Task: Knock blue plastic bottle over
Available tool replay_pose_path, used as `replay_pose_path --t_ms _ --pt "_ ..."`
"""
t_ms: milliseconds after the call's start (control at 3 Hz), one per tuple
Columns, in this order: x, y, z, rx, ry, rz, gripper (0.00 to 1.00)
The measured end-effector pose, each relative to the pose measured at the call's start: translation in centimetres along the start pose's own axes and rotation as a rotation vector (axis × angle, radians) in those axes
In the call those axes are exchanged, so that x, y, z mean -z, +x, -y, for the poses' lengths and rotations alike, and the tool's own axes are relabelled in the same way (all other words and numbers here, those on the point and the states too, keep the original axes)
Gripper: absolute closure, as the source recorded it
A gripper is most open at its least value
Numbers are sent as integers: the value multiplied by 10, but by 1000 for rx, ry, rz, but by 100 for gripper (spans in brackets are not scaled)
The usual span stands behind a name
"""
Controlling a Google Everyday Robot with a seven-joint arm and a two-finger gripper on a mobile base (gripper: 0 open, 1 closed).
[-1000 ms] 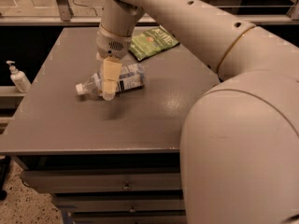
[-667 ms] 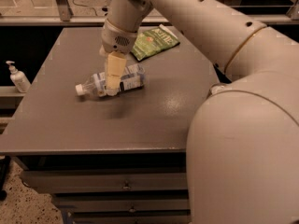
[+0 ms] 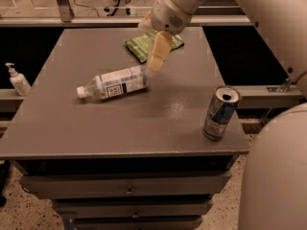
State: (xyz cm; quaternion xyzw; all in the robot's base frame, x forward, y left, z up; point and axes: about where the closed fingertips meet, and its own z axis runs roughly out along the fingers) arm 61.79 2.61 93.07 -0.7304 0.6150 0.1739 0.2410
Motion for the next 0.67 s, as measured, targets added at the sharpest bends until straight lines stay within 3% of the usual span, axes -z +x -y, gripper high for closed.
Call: replay_pose_path --t_ms 333,667 --pt "61 49 3 -59 148 62 0" --pt "59 47 3 -56 144 62 0"
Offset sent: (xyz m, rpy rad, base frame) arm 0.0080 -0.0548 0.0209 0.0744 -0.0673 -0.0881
